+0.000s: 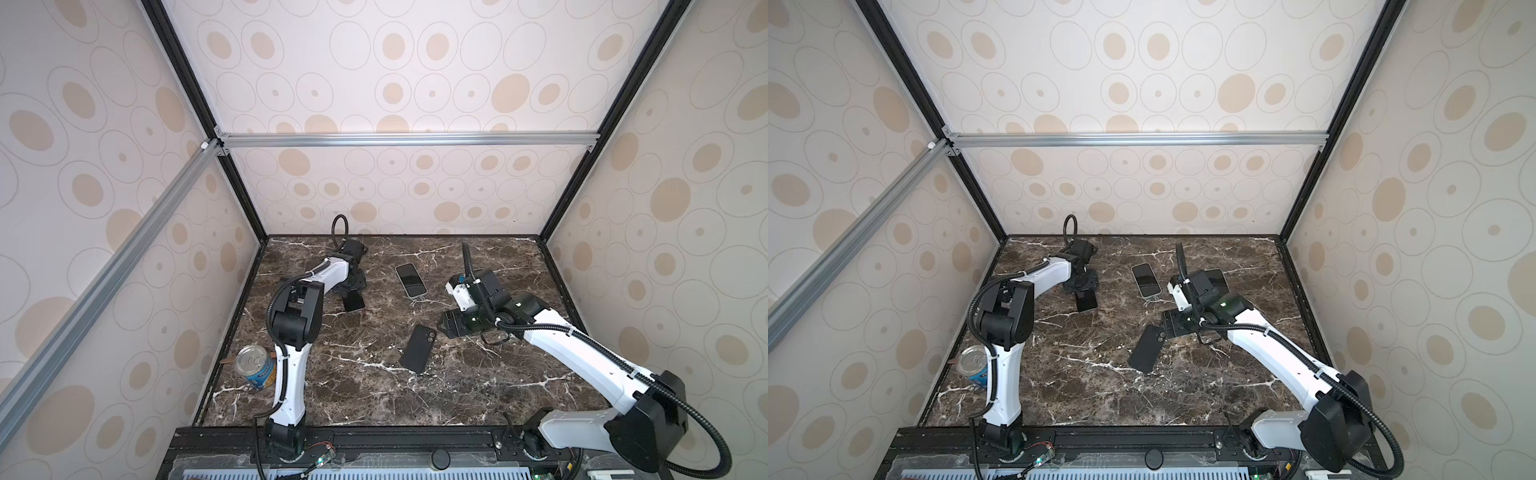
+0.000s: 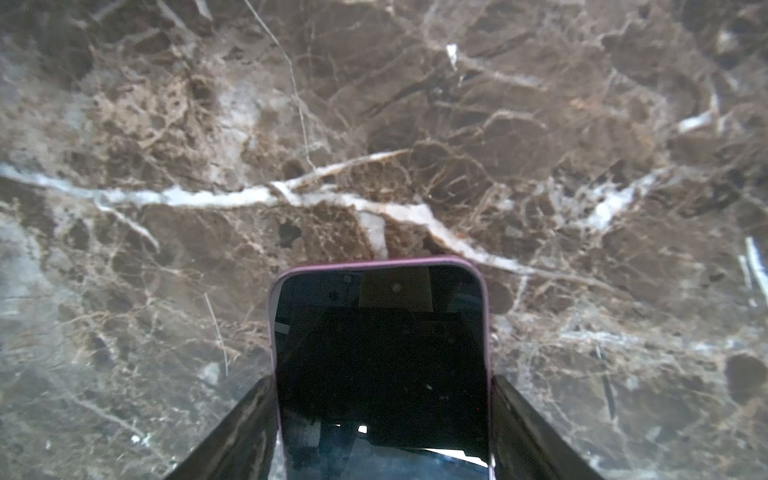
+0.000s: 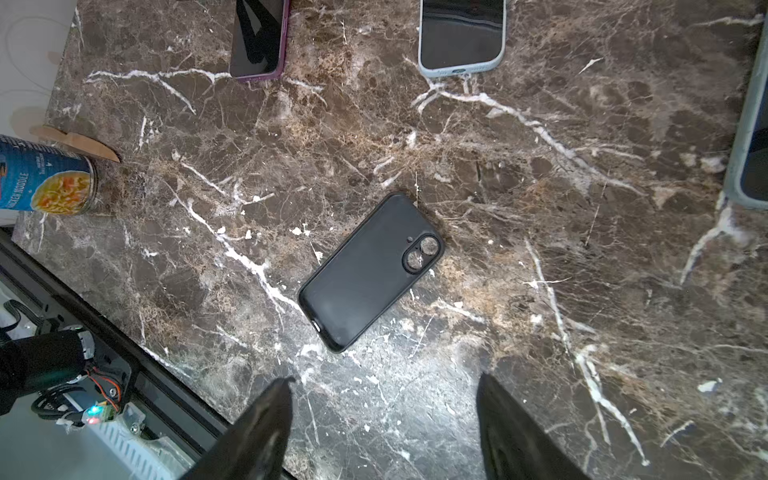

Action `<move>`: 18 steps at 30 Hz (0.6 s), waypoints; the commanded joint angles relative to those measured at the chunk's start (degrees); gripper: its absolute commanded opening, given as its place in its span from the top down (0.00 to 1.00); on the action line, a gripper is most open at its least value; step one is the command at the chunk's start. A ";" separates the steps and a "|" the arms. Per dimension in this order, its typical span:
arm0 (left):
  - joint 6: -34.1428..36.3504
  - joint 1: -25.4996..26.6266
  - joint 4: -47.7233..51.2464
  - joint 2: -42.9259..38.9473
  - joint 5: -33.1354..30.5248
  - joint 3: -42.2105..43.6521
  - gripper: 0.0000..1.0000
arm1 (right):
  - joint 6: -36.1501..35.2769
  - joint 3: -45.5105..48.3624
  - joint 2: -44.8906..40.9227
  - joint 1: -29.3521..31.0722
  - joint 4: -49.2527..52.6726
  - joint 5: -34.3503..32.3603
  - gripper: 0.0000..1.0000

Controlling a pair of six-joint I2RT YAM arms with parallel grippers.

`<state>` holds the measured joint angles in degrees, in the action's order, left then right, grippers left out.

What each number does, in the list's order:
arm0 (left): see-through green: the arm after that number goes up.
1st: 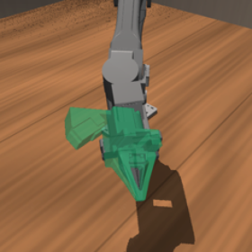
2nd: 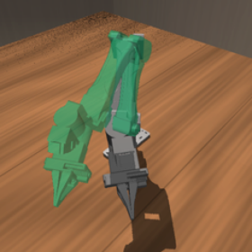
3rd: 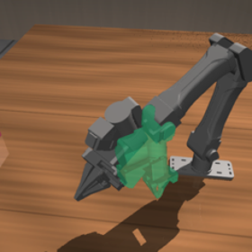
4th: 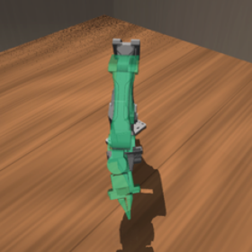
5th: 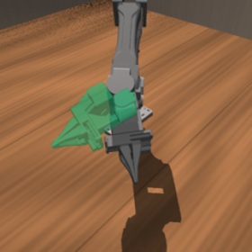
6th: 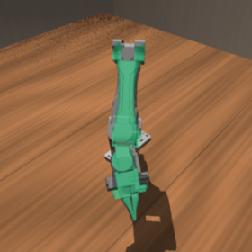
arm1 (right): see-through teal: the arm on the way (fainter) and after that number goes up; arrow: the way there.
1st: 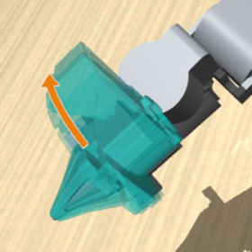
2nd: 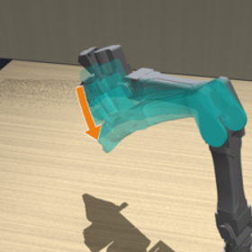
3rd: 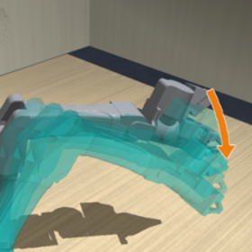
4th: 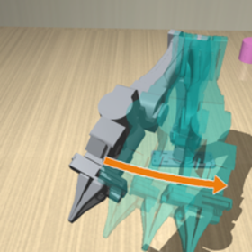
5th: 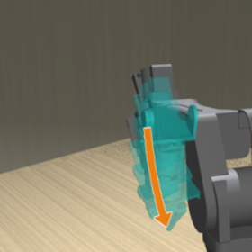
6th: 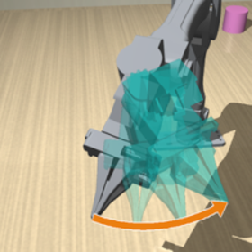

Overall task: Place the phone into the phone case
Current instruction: 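Lift the purple-framed phone with the left gripper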

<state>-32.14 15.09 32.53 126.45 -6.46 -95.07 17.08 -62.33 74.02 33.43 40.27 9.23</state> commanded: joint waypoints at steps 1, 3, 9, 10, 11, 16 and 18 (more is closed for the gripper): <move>-0.38 -0.77 3.63 3.40 -0.79 -0.50 0.21 | -0.42 -0.08 -0.29 0.33 1.03 0.08 0.28; -0.46 -0.85 3.37 3.54 -1.01 -0.01 0.21 | -0.47 -0.08 -0.40 0.32 1.34 -0.07 0.28; -0.29 -0.87 2.90 4.17 -0.74 0.77 0.20 | -0.51 0.10 -0.70 0.37 1.83 -0.40 0.28; -0.33 -0.85 2.81 4.24 -0.39 0.89 0.19 | -0.52 0.02 -0.72 0.33 1.91 -0.53 0.28; -0.29 -0.93 2.58 4.24 0.30 1.08 0.20 | -0.47 0.01 -0.63 0.35 1.99 -0.52 0.28; -1.23 -0.96 0.49 3.12 2.66 3.18 0.27 | -0.13 -0.59 -0.64 0.40 2.57 -0.61 0.29; -2.11 -1.01 -1.21 2.05 4.10 5.01 0.29 | 0.04 -0.87 -0.68 0.32 2.75 -0.62 0.29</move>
<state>-32.23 14.94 30.30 126.26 -5.89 -93.76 17.10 -62.35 74.02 33.43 41.50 9.08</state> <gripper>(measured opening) 0.738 0.711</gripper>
